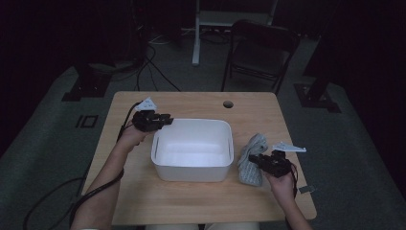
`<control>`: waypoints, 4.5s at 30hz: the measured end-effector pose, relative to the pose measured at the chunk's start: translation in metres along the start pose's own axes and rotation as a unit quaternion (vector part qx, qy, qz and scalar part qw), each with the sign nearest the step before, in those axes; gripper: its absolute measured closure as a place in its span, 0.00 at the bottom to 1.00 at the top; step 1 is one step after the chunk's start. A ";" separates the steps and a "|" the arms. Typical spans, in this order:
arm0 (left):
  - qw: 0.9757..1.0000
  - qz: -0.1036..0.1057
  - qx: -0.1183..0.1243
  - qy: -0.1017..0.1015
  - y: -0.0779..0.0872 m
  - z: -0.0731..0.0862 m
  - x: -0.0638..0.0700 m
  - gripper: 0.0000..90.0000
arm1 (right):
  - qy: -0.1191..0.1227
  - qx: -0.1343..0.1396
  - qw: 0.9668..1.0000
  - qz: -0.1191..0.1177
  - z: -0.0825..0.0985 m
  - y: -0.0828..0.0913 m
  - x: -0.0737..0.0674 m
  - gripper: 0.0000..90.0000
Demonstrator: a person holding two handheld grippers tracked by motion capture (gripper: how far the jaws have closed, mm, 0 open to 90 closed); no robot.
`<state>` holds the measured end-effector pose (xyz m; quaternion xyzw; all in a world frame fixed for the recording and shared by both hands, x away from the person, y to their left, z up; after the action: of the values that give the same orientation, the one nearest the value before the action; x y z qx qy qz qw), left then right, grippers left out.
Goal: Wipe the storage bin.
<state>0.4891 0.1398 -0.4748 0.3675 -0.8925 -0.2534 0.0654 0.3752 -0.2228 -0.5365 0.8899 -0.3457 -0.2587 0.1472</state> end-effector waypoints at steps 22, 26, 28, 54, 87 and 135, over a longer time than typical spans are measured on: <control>0.999 0.033 -0.023 -0.005 0.008 0.015 0.023 0.84 | 0.000 0.005 1.000 0.001 -0.003 0.001 -0.001 0.80; 0.999 0.027 -0.018 0.001 0.007 0.016 0.024 0.88 | -0.008 0.004 1.000 0.004 0.000 0.002 0.004 0.80; 1.000 0.025 -0.019 0.005 0.008 0.016 0.024 0.89 | -0.007 0.004 1.000 0.004 -0.001 0.002 0.004 0.80; 0.992 -0.088 0.011 0.094 0.042 0.040 0.031 0.94 | 0.023 0.033 0.999 -0.019 -0.033 0.004 -0.019 0.80; 0.995 -0.044 0.030 0.089 0.036 0.040 0.033 0.94 | 0.016 0.023 1.000 -0.012 -0.043 -0.054 -0.020 0.80; 0.995 -0.051 0.029 0.078 0.035 0.038 0.035 0.94 | 0.015 -0.058 0.998 -0.002 -0.011 -0.093 -0.022 0.80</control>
<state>0.4307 0.1523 -0.4930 0.4330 -0.8717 -0.2009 0.1111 0.4179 -0.1397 -0.5608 0.8841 -0.3262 -0.2654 0.2036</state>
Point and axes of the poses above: each handheld gripper's, and its own axes: y roughly backward along the jaws, z roughly out of its underside, x roughly to its right, the point moved 8 cm from there along -y, roughly forward along the jaws, and after that the axes turned 8 degrees about -z, right-handed, at the moved point
